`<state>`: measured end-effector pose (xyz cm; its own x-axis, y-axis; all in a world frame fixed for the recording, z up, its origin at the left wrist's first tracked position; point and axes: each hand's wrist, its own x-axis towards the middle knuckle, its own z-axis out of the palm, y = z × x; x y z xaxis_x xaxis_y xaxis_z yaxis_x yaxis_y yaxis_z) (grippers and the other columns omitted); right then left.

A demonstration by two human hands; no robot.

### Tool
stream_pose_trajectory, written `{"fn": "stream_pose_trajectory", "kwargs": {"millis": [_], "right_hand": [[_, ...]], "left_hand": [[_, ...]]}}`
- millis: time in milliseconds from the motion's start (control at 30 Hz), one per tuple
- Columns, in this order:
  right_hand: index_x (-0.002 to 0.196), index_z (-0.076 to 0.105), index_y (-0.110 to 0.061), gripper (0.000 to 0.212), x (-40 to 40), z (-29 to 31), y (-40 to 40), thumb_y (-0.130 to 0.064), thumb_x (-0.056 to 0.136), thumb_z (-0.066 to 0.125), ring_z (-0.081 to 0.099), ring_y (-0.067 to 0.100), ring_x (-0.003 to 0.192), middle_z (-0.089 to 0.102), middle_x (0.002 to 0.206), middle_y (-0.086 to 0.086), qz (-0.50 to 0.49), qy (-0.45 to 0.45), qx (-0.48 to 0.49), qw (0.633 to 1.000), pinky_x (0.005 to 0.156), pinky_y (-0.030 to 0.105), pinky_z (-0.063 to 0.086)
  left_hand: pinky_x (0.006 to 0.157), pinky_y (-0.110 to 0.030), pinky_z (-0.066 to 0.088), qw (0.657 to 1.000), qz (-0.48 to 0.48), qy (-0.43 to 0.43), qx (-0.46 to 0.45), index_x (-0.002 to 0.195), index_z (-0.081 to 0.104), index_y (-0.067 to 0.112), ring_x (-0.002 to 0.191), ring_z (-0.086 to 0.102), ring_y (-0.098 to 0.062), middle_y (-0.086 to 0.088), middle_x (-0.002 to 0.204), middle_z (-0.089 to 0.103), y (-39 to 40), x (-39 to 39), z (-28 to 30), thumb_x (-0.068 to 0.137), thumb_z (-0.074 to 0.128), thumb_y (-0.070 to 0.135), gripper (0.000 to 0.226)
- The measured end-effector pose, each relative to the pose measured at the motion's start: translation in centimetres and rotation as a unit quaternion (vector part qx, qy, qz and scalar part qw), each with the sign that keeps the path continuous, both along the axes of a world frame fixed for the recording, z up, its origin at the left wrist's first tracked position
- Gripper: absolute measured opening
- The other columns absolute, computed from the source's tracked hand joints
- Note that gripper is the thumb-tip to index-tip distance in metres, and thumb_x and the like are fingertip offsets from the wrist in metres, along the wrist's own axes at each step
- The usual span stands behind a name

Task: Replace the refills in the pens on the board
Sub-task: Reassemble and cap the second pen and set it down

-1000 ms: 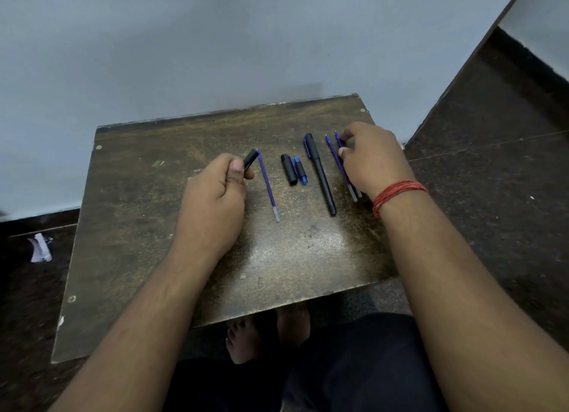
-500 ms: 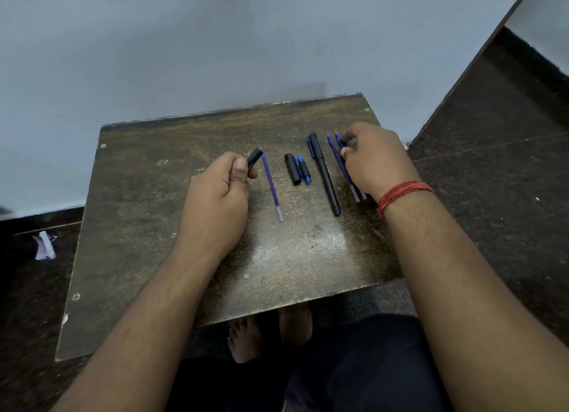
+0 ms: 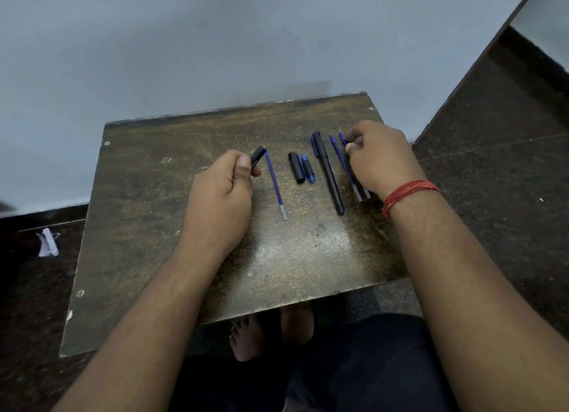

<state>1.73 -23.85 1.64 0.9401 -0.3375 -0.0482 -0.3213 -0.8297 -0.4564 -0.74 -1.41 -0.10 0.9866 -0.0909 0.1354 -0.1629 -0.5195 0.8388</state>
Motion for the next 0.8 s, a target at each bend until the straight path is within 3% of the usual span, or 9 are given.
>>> {"fn": "stream_pose_trajectory", "kwargs": {"millis": [100, 267, 433, 600, 700, 800], "right_hand": [[0.115, 0.066, -0.015, 0.021, -0.2, 0.3, 0.1, -0.017, 0.101, 0.051, 0.059, 0.028, 0.108, 0.064, 0.117, 0.012, -0.008, -0.016, 0.003, 1.0, 0.091, 0.035, 0.049], [0.101, 0.066, -0.02, 0.016, -0.9, 1.7, 2.9, -0.03, 0.099, 0.053, 0.06, 0.02, 0.091, 0.065, 0.101, 0.0, 0.029, -0.093, -0.027, 0.995, 0.078, 0.031, 0.047], [0.098, 0.065, -0.018, 0.026, -1.7, 2.3, 7.6, -0.042, 0.097, 0.052, 0.064, 0.029, 0.095, 0.069, 0.099, 0.007, 0.15, -0.027, -0.099, 0.983, 0.078, 0.036, 0.051], [0.079, 0.046, -0.019, 0.019, -1.6, 1.4, 9.6, -0.023, 0.094, 0.058, 0.066, 0.034, 0.09, 0.064, 0.09, 0.011, 0.186, 0.027, -0.141, 0.972, 0.066, 0.033, 0.043], [0.085, 0.054, -0.015, 0.011, -1.7, 1.5, 10.1, -0.017, 0.095, 0.056, 0.059, 0.03, 0.078, 0.065, 0.093, 0.012, 0.191, 0.048, -0.133, 0.971, 0.064, 0.031, 0.041], [0.101, 0.063, -0.008, 0.013, -1.8, 1.7, 10.7, -0.016, 0.095, 0.055, 0.063, 0.032, 0.087, 0.065, 0.102, 0.016, 0.187, 0.045, -0.122, 0.974, 0.067, 0.031, 0.041]], "left_hand": [[0.05, -0.032, 0.033, 1.0, 0.003, 0.001, 0.002, 0.087, 0.06, 0.023, 0.051, 0.042, -0.01, -0.011, 0.067, 0.059, 0.0, 0.0, 0.1, 0.105, 0.036, 0.033, 0.032], [0.057, -0.038, 0.041, 0.999, 0.039, -0.008, -0.002, 0.087, 0.061, 0.024, 0.064, 0.054, -0.027, -0.011, 0.07, 0.06, 0.2, 0.2, 0.0, 0.105, 0.036, 0.035, 0.032], [0.054, -0.033, 0.038, 0.997, 0.077, -0.01, -0.025, 0.086, 0.06, 0.025, 0.056, 0.05, -0.014, -0.002, 0.063, 0.056, 0.3, 0.4, -0.1, 0.104, 0.038, 0.034, 0.031], [0.057, -0.036, 0.04, 0.996, 0.084, -0.011, -0.035, 0.085, 0.06, 0.024, 0.06, 0.052, -0.023, -0.008, 0.065, 0.057, 0.3, 0.5, -0.1, 0.104, 0.038, 0.033, 0.03], [0.054, -0.037, 0.039, 0.996, 0.084, -0.009, -0.035, 0.085, 0.06, 0.025, 0.057, 0.05, -0.023, -0.009, 0.064, 0.056, 0.4, 0.5, -0.1, 0.104, 0.037, 0.034, 0.031], [0.053, -0.034, 0.037, 0.996, 0.084, -0.014, -0.037, 0.085, 0.06, 0.022, 0.057, 0.046, -0.016, -0.004, 0.064, 0.053, 0.5, 0.7, -0.2, 0.104, 0.037, 0.036, 0.032]]}}
